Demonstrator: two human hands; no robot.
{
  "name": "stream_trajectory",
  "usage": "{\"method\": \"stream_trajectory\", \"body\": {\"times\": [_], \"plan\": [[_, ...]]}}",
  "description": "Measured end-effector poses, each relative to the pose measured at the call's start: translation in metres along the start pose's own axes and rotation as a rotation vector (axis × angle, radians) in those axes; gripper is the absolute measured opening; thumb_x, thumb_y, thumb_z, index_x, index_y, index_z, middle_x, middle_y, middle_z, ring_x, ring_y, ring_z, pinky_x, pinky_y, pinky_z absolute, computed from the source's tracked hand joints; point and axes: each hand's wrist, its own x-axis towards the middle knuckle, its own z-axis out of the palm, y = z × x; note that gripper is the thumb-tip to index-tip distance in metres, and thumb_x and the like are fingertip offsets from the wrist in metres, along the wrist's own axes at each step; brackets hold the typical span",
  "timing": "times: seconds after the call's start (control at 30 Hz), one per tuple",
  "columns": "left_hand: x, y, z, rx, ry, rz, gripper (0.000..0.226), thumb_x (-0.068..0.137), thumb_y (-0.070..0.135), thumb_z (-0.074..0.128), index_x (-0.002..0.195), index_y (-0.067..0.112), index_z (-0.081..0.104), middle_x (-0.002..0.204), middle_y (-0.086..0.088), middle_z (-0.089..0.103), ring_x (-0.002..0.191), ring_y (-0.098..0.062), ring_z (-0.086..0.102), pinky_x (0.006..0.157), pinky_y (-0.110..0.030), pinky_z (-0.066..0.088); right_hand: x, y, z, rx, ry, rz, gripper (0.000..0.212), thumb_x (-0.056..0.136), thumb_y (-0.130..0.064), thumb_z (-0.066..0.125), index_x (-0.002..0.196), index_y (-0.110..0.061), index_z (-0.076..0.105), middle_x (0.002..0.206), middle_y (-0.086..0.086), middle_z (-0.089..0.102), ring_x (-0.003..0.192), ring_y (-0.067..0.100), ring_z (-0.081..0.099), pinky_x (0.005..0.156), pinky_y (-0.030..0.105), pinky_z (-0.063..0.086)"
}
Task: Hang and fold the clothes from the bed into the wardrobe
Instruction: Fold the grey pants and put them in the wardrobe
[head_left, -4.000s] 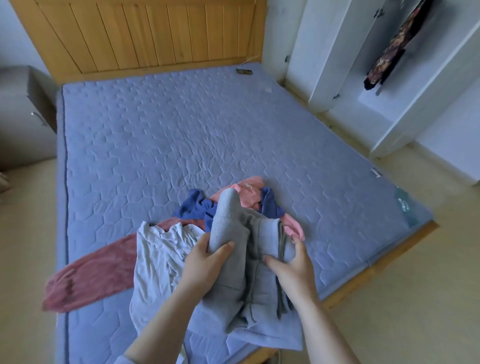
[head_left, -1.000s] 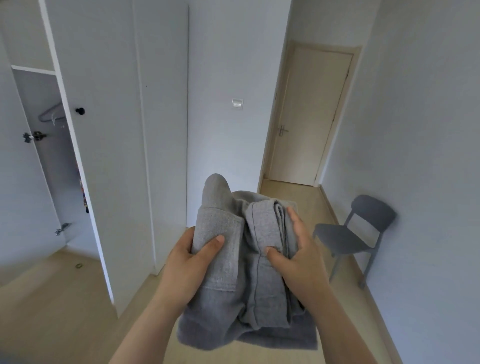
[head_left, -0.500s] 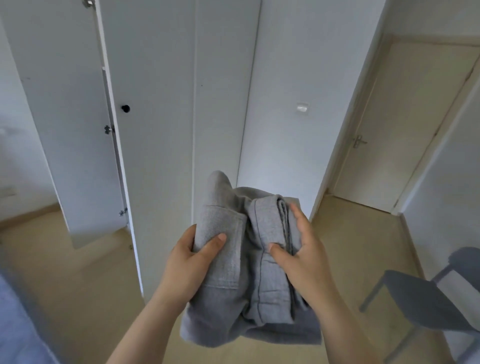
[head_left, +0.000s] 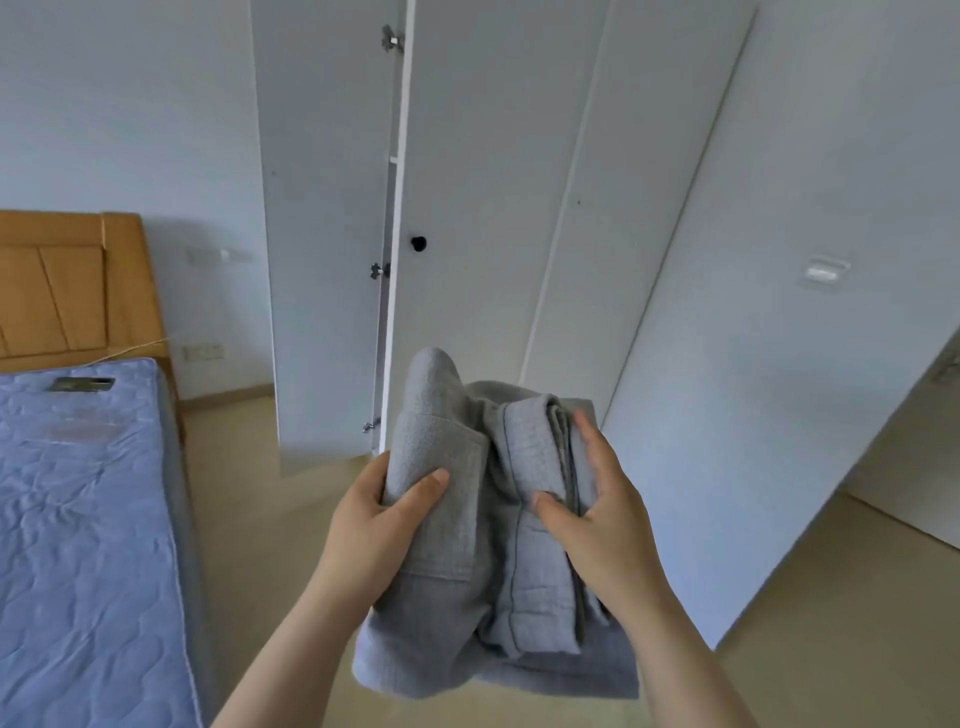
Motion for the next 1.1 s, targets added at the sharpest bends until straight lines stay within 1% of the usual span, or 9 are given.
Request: {"method": "stream_trajectory", "body": {"times": [0.17, 0.3, 0.43, 0.57, 0.7, 0.83, 0.93, 1.03, 1.1], "plan": [[0.035, -0.015, -0.026, 0.006, 0.134, -0.028, 0.016, 0.080, 0.043, 0.072, 0.095, 0.042, 0.066, 0.089, 0.025, 0.070, 0.078, 0.007, 0.065, 0.068, -0.021, 0.049, 0.050, 0.009, 0.050, 0.046, -0.123, -0.051, 0.083, 0.084, -0.022, 0.070, 0.145, -0.052, 0.023, 0.110, -0.064, 0.034, 0.098, -0.031, 0.045, 0.069, -0.007, 0.036], [0.060, -0.024, -0.043, 0.029, 0.260, -0.061, 0.016, 0.080, 0.044, 0.071, 0.095, 0.044, 0.064, 0.087, 0.030, 0.068, 0.077, 0.010, 0.063, 0.065, -0.018, 0.046, 0.090, 0.017, 0.091, 0.102, -0.219, -0.109, 0.085, 0.083, -0.024, 0.070, 0.145, -0.054, 0.020, 0.114, -0.064, 0.031, 0.107, -0.034, 0.036, 0.078, -0.009, 0.032], [0.087, -0.026, -0.053, 0.044, 0.386, -0.078, 0.014, 0.080, 0.043, 0.072, 0.092, 0.045, 0.064, 0.088, 0.022, 0.071, 0.080, 0.002, 0.066, 0.071, -0.026, 0.052, 0.133, 0.023, 0.127, 0.154, -0.310, -0.161, 0.084, 0.083, -0.025, 0.071, 0.148, -0.046, 0.022, 0.112, -0.066, 0.028, 0.107, -0.038, 0.031, 0.081, -0.011, 0.027], [0.116, -0.021, -0.057, 0.070, 0.489, -0.099, 0.019, 0.081, 0.042, 0.072, 0.099, 0.038, 0.066, 0.094, 0.011, 0.073, 0.090, -0.012, 0.068, 0.082, -0.041, 0.056, 0.176, 0.025, 0.155, 0.211, -0.374, -0.225, 0.084, 0.083, -0.022, 0.072, 0.149, -0.042, 0.024, 0.112, -0.067, 0.027, 0.106, -0.039, 0.030, 0.081, -0.012, 0.025], [0.137, -0.021, -0.063, 0.097, 0.584, -0.109, 0.019, 0.081, 0.041, 0.072, 0.099, 0.037, 0.066, 0.095, 0.012, 0.072, 0.090, -0.010, 0.067, 0.082, -0.039, 0.055, 0.210, 0.026, 0.183, 0.250, -0.443, -0.266, 0.084, 0.081, -0.024, 0.073, 0.148, -0.043, 0.027, 0.114, -0.064, 0.030, 0.107, -0.038, 0.029, 0.084, -0.011, 0.025], [0.158, -0.023, -0.080, 0.123, 0.644, -0.102, 0.015, 0.083, 0.038, 0.072, 0.096, 0.034, 0.067, 0.084, 0.016, 0.071, 0.076, 0.001, 0.066, 0.072, -0.030, 0.052, 0.233, 0.022, 0.216, 0.297, -0.494, -0.291, 0.083, 0.081, -0.025, 0.074, 0.148, -0.042, 0.028, 0.119, -0.054, 0.033, 0.109, -0.034, 0.033, 0.085, -0.009, 0.027], [0.177, -0.028, -0.101, 0.127, 0.670, -0.084, 0.012, 0.083, 0.037, 0.071, 0.094, 0.033, 0.068, 0.085, 0.020, 0.071, 0.073, 0.004, 0.065, 0.069, -0.027, 0.051, 0.252, 0.012, 0.246, 0.300, -0.520, -0.325, 0.083, 0.081, -0.027, 0.074, 0.148, -0.042, 0.027, 0.124, -0.050, 0.034, 0.118, -0.021, 0.037, 0.091, -0.002, 0.028], [0.202, -0.034, -0.128, 0.121, 0.683, -0.082, 0.013, 0.084, 0.038, 0.071, 0.096, 0.037, 0.067, 0.087, 0.020, 0.071, 0.075, 0.004, 0.065, 0.072, -0.028, 0.052, 0.270, 0.000, 0.278, 0.293, -0.534, -0.348, 0.082, 0.082, -0.029, 0.073, 0.148, -0.043, 0.025, 0.123, -0.053, 0.030, 0.115, -0.022, 0.033, 0.083, -0.008, 0.027], [0.226, -0.036, -0.153, 0.126, 0.676, -0.073, 0.013, 0.083, 0.039, 0.071, 0.096, 0.037, 0.067, 0.087, 0.021, 0.071, 0.075, 0.004, 0.065, 0.071, -0.027, 0.051, 0.286, -0.011, 0.305, 0.292, -0.518, -0.362, 0.082, 0.082, -0.029, 0.072, 0.148, -0.043, 0.025, 0.129, -0.046, 0.034, 0.114, -0.024, 0.034, 0.081, -0.011, 0.026]]}}
